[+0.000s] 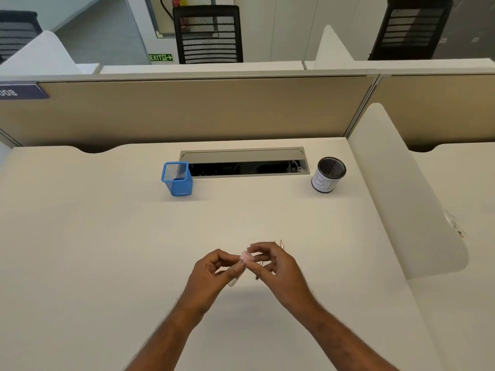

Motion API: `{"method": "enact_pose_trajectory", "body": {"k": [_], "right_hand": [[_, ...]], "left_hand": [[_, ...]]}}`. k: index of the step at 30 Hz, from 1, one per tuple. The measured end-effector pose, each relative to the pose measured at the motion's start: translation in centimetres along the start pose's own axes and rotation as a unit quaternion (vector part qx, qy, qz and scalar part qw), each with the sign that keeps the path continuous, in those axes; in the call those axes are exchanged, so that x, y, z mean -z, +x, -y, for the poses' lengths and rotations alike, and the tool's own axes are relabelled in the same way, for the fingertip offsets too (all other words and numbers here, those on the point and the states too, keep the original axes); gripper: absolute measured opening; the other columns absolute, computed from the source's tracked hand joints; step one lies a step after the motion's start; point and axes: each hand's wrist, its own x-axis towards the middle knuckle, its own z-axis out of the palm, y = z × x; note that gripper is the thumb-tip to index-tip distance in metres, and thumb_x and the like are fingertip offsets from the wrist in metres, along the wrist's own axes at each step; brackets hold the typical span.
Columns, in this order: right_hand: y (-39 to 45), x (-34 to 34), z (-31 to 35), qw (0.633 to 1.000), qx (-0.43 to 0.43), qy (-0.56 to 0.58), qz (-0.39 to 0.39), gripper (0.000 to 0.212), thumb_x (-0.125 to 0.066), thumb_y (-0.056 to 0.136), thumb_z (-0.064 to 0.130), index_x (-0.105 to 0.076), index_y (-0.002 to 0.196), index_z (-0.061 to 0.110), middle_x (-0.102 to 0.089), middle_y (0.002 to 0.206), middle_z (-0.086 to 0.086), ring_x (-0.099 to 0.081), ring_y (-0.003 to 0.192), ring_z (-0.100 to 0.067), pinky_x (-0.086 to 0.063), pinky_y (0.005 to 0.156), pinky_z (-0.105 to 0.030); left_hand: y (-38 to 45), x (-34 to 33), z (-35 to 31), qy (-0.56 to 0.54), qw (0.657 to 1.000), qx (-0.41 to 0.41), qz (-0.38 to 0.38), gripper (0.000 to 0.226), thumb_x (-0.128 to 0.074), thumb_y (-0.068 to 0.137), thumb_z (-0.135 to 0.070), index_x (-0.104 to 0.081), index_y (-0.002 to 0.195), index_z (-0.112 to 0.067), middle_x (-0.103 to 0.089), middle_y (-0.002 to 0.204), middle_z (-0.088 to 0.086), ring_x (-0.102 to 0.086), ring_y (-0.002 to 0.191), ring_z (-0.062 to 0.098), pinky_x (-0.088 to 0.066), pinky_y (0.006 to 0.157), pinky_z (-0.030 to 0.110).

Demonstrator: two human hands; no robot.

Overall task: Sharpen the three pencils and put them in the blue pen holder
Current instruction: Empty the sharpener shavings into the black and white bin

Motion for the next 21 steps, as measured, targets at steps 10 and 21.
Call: {"method": "enact_pose_trajectory", "body": {"k": [10, 21], "right_hand": [[1.2, 2.3, 0.5, 0.992, -0.019, 0.126, -0.021, 0.022, -0.057, 0.109, 0.028, -0.068, 0.122, 0.016, -0.079, 0.104, -0.013, -0.078, 0.096, -0.034, -0.066, 0.088, -0.044], [6.1, 10.2, 0.8, 0.998, 0.016, 0.031, -0.051, 0.019, -0.056, 0.109, 0.026, -0.076, 0.111, 0.023, -0.066, 0.082, 0.007, -0.054, 0.070, -0.011, -0.046, 0.063, -0.024]], "left_hand": [[4.4, -3.6, -1.8, 0.069, 0.993, -0.098, 0.021, 0.009, -0.087, 0.090, -0.014, -0.082, 0.097, -0.017, -0.079, 0.105, 0.000, -0.079, 0.097, 0.018, -0.065, 0.093, 0.034], [12.1, -8.6, -6.4, 0.218, 0.941, -0.205, 0.156, 0.045, -0.080, 0.097, -0.027, -0.069, 0.139, -0.034, -0.068, 0.123, -0.009, -0.069, 0.109, 0.010, -0.061, 0.094, 0.023]]}}
